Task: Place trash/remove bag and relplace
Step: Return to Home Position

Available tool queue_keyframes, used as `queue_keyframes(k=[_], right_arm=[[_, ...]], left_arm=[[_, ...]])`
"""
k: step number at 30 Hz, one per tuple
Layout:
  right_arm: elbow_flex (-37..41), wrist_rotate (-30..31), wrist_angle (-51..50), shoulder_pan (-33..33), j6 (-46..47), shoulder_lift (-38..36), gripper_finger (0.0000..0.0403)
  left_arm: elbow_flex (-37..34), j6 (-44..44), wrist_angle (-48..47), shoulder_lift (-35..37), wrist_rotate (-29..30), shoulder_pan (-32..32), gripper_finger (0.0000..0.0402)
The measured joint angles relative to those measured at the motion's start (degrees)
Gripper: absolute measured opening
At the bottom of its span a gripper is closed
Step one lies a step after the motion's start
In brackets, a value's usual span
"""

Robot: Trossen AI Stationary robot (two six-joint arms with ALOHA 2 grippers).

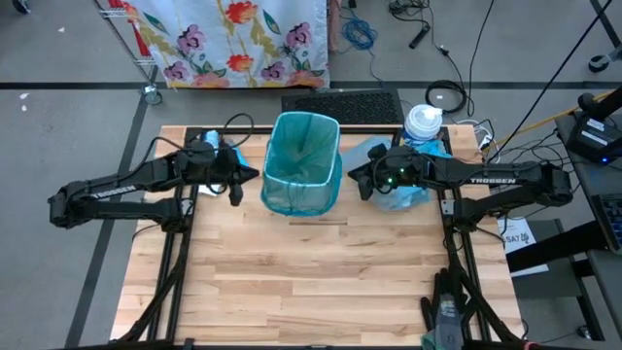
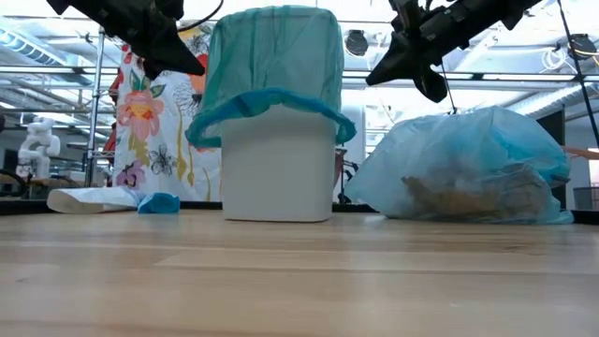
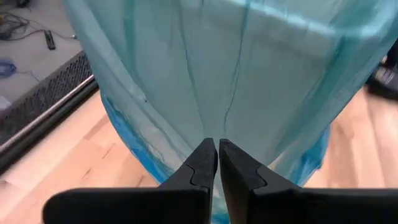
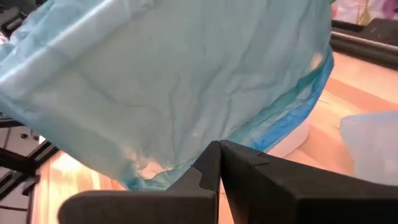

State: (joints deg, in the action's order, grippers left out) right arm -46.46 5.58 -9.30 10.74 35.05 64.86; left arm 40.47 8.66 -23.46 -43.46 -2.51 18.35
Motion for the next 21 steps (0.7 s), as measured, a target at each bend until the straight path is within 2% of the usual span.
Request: queue_keyframes(k=[5,9,13,17,21], right_arm=[[0.0,2.0,0.2,-0.1,-4.7,0.1,0.0],[0.0,1.7,-0.3,-2.9,-8.2,0.4,0.0002],[1.4,1.8,0.8,-6.4,-10.7,1.5,0.0002],[9.8,1.8,15.8,-9.1,-13.3,2.5,0.0002],[22.5,1.4,42.1,-9.6,-13.5,3.2,0.0002]], left_arm=[[0.0,-9.4,0.8,-1.6,0.0,0.0,0.0026],[-1.1,-10.1,1.1,-1.8,0.0,0.0,0.0026],[-7.9,-9.0,8.3,0.2,-0.4,0.0,0.0027],[-16.1,-10.5,19.3,4.0,-5.1,-0.1,0.0027],[-23.0,-10.1,27.7,8.8,-10.0,-0.1,0.0027]])
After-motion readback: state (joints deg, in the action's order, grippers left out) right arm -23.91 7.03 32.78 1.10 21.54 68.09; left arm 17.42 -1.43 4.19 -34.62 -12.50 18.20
